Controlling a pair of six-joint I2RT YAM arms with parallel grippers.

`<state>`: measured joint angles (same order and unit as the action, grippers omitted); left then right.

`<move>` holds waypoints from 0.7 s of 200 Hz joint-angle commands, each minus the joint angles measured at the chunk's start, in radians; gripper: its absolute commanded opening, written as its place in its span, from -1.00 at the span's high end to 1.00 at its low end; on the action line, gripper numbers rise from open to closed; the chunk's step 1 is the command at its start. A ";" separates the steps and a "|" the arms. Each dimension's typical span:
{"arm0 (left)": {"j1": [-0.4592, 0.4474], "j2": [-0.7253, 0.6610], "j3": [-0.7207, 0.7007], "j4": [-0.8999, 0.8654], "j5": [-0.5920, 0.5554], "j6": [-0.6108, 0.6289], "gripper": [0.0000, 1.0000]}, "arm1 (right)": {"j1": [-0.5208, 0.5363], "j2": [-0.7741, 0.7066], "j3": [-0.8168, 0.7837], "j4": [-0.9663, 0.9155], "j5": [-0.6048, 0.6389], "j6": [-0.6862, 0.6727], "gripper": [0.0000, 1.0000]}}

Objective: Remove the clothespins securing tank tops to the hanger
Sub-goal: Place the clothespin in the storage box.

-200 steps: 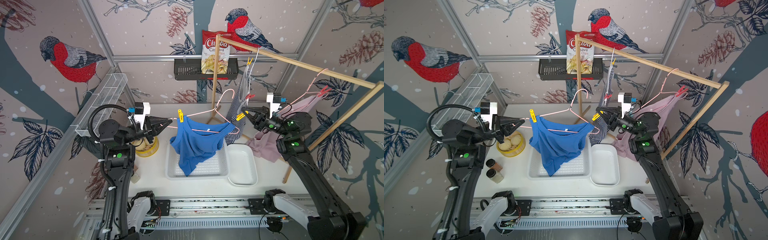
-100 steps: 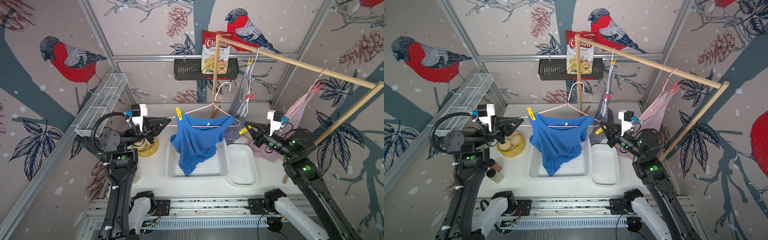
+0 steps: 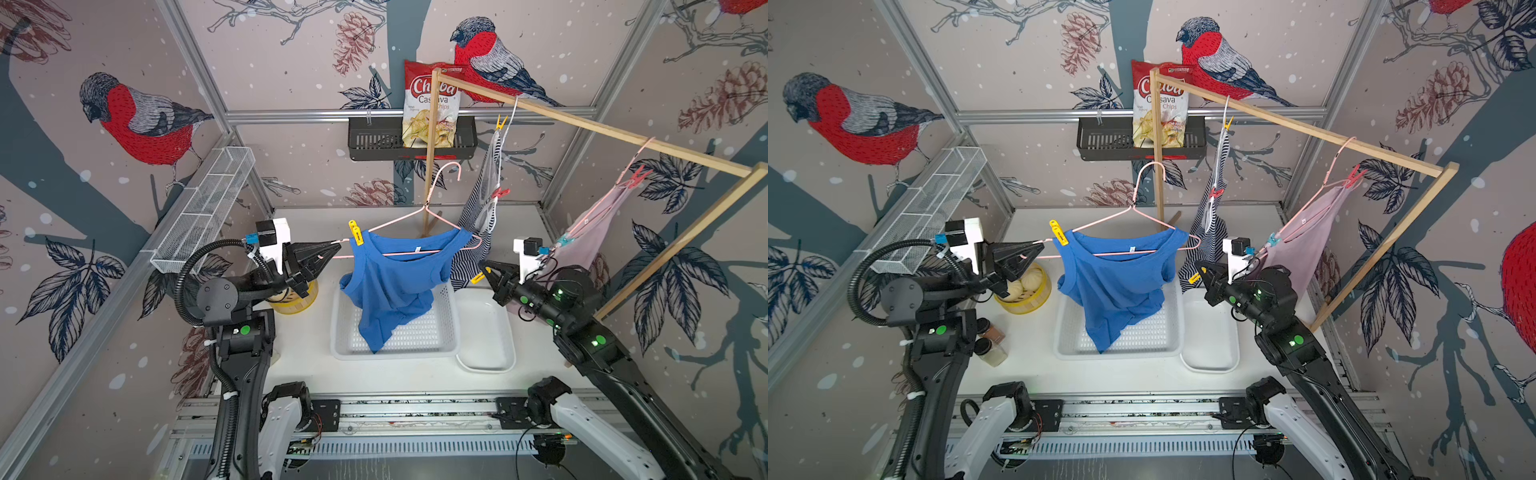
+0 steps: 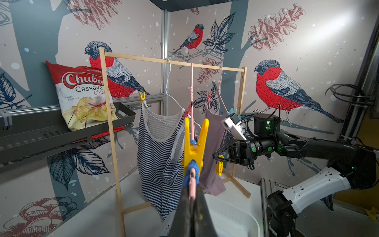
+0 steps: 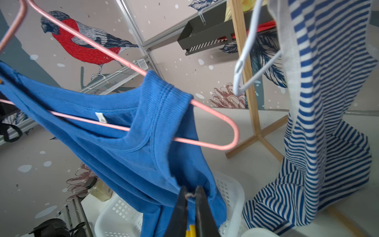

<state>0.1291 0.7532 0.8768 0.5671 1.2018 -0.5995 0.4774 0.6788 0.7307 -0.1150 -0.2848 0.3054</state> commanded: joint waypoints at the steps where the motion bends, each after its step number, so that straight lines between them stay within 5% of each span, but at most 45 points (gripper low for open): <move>1: 0.000 -0.021 -0.009 0.011 -0.044 0.013 1.00 | 0.017 0.002 -0.023 -0.035 0.115 -0.019 1.00; 140: 0.000 -0.073 0.024 -0.246 -0.059 0.163 1.00 | 0.070 0.282 -0.191 -0.045 0.410 0.109 0.96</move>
<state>0.1291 0.6891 0.8936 0.3332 1.1519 -0.4694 0.5461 0.9077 0.5396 -0.1764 0.0620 0.3779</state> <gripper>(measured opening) 0.050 0.097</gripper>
